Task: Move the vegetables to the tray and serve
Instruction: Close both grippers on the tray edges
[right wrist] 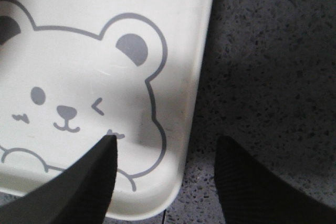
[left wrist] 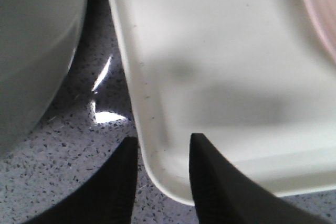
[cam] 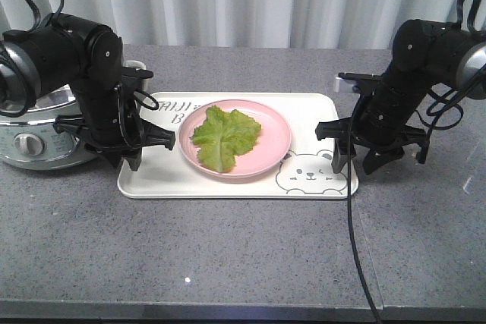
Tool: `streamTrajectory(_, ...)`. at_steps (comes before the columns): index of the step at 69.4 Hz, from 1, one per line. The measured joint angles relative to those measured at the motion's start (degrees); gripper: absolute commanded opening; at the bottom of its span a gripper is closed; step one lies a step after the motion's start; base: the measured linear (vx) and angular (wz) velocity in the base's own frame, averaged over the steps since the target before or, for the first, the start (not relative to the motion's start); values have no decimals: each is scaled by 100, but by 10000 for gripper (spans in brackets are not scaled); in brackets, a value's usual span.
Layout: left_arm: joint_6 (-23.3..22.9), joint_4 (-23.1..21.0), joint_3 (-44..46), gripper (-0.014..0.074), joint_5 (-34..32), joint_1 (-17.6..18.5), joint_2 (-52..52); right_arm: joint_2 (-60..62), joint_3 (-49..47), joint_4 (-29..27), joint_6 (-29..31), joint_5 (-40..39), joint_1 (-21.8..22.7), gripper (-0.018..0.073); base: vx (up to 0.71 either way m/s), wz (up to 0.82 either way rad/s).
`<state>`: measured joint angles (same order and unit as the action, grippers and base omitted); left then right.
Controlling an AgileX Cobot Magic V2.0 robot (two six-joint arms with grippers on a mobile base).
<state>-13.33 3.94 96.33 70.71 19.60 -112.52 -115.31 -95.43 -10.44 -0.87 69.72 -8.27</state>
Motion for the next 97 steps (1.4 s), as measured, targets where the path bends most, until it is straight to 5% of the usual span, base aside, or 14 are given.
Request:
streamTrajectory(34, 0, -310, -196, 245, -20, 0, 61, 0, 0, 0, 87, 25, 0, 412, 0, 0)
streamTrajectory(97, -196, 22, -646, 245, -162, 0, 267, 5, 0, 5, 87, 55, 0, 412, 0, 0)
